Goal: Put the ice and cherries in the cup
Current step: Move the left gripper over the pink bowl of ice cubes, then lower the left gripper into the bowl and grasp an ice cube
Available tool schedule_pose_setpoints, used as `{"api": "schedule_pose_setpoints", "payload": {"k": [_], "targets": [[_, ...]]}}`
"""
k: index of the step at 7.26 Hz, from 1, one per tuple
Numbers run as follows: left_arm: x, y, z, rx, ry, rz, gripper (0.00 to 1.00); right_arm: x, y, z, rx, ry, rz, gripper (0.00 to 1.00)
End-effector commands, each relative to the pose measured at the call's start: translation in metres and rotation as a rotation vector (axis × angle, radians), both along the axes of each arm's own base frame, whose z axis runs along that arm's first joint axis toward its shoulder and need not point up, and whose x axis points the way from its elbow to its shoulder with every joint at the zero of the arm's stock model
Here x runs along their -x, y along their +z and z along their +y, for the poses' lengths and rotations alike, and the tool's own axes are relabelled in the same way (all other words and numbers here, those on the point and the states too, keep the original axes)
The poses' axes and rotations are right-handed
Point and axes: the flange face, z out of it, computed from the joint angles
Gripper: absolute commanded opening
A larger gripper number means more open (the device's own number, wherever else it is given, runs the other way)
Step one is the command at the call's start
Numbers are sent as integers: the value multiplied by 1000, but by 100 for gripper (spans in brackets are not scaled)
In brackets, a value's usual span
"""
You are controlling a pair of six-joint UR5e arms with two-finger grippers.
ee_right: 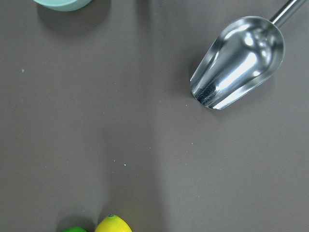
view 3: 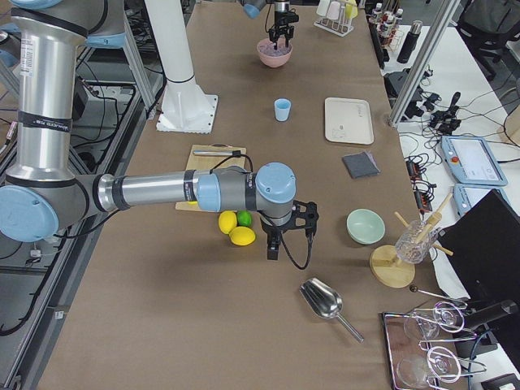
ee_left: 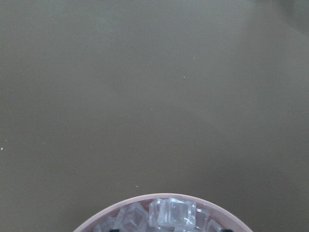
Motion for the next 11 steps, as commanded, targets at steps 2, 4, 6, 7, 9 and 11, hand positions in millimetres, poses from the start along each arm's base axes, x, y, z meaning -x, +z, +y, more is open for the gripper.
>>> {"api": "schedule_pose_setpoints", "payload": {"k": [2,4,6,7,9,11], "targets": [[-7,2,4,-1,13,-4,76,0,0,0,4,2,-1,100],[-12,3,3,1,19,-7,76,0,-1,-1,23,23,-2,100],[-15,8,2,4,21,-14,76,0,0,-1,26,24,-2,100],[-17,8,3,4,26,-14,76,0,0,-1,26,24,-2,100],[-17,8,3,5,25,-14,75,0,-1,-1,27,26,-4,100],[-19,12,2,11,27,-20,69,0,0,-1,33,29,-4,100]]}}
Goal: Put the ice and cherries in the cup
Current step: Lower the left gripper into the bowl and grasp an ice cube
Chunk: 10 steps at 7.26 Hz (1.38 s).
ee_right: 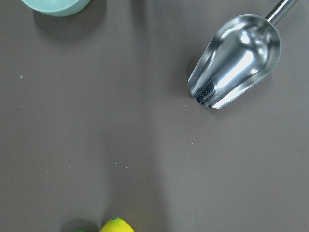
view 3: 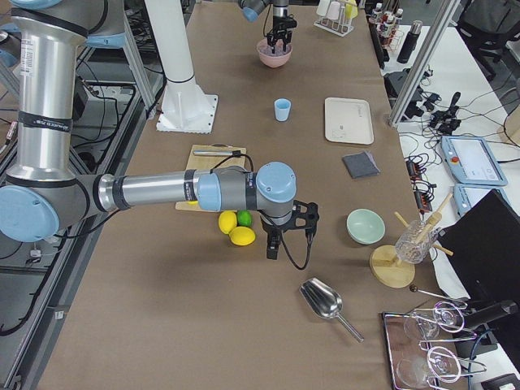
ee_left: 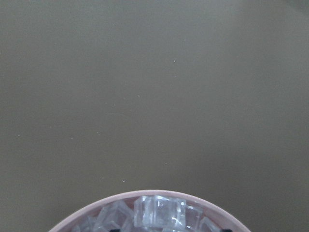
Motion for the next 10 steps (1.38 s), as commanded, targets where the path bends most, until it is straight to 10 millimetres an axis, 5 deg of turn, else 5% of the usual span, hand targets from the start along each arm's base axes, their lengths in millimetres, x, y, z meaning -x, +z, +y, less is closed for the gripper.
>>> {"api": "schedule_pose_setpoints", "payload": {"k": [1,5,10], "targets": [[-1,3,-1,3,1,-4,69,0,2,0,6,2,1,100],[-13,1,1,3,19,-4,69,0,4,0,9,2,1,100],[-8,8,5,15,26,-5,21,0,-5,-1,8,16,0,100]]}}
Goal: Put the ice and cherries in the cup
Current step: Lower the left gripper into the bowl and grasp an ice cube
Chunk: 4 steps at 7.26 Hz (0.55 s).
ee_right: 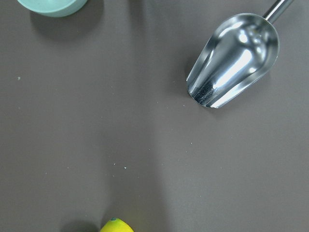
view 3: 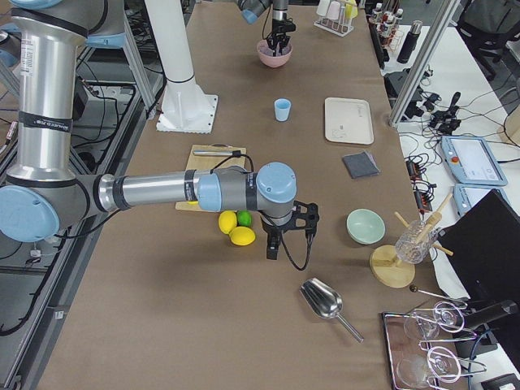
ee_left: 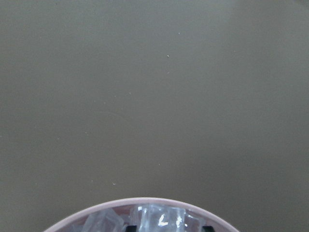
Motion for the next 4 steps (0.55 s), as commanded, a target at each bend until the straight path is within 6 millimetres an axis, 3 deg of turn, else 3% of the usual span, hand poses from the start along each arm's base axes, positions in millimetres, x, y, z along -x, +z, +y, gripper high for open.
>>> {"api": "schedule_pose_setpoints", "payload": {"k": [1,2,4], "targets": [[7,6,2,7,-5,-3,10,0,-9,-1,-4,13,-1,100],[11,7,4,6,-6,-1,3,0,-11,-3,-6,17,-2,100],[20,3,5,2,-15,6,0,0,-12,-5,-6,19,-2,100]]}}
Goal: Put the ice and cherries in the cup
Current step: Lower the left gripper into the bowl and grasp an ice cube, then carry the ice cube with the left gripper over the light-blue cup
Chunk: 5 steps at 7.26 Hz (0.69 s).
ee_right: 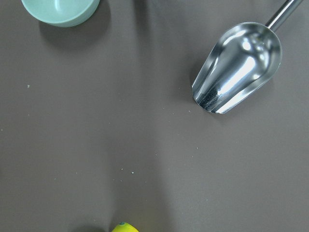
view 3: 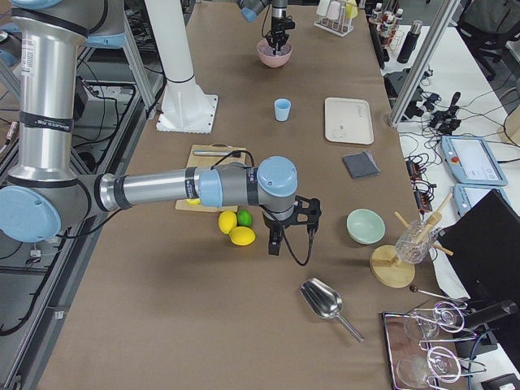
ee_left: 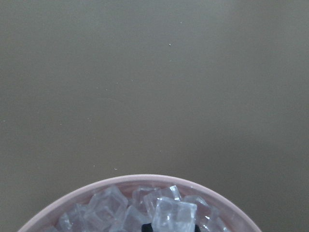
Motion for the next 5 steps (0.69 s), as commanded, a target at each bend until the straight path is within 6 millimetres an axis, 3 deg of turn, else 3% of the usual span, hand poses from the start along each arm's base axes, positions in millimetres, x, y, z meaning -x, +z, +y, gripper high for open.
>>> {"api": "schedule_pose_setpoints", "payload": {"k": [1,3,5], "targets": [[19,-1,12,2,-4,6,0,0,-5,-1,-10,1,0,100],[31,-14,8,12,-11,43,0,0,-10,-2,-20,0,-2,100],[1,-89,-24,74,-98,139,0,1,-13,-6,-32,-5,0,100]]}}
